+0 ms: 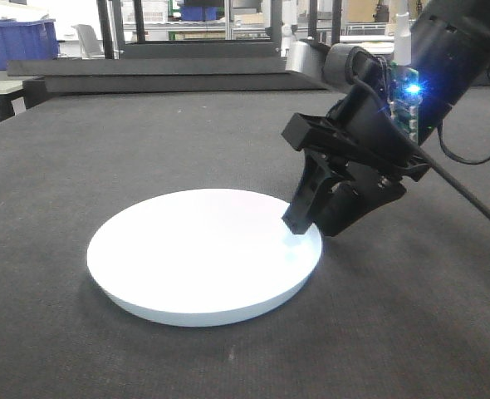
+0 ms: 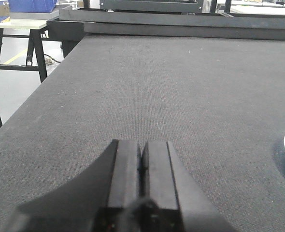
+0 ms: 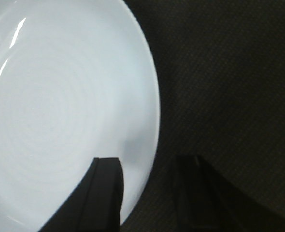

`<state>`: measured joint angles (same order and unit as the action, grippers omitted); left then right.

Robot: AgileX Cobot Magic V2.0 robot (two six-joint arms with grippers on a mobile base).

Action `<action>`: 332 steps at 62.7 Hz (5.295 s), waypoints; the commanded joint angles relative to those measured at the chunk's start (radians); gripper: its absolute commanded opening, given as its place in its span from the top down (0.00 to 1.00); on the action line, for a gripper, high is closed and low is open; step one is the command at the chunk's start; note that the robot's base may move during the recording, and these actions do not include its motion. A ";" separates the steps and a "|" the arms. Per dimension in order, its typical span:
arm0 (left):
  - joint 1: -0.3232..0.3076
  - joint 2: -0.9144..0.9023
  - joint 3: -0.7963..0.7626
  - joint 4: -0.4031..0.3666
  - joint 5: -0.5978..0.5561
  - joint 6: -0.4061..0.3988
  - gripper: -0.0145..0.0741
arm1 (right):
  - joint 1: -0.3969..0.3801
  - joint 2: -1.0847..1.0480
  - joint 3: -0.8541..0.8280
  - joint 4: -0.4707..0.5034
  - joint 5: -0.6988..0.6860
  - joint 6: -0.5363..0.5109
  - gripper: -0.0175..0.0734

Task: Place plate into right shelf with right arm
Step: 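Lower the right gripper onto the rim of the white plate, then close the right gripper on the plate rim and lift it, then hold the plate in the right gripper and back away from the table, then drive past the red workbench toward the steel shelf rack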

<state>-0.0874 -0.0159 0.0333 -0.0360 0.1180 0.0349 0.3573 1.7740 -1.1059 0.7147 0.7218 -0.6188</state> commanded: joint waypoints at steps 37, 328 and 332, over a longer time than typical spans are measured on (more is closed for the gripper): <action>-0.007 -0.007 0.008 -0.006 -0.087 -0.003 0.89 | 0.064 -0.017 -0.032 -0.059 -0.058 -0.010 0.74; -0.005 -0.007 0.008 -0.006 -0.087 -0.003 0.89 | 0.026 -1.376 0.427 -0.058 -0.577 0.000 0.75; -0.005 -0.007 0.008 -0.006 -0.087 -0.003 0.89 | 0.026 -1.376 0.427 -0.058 -0.577 0.000 0.75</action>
<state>-0.0874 -0.0159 0.0333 -0.0360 0.1180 0.0349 0.3880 0.3873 -0.6511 0.6380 0.2273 -0.6178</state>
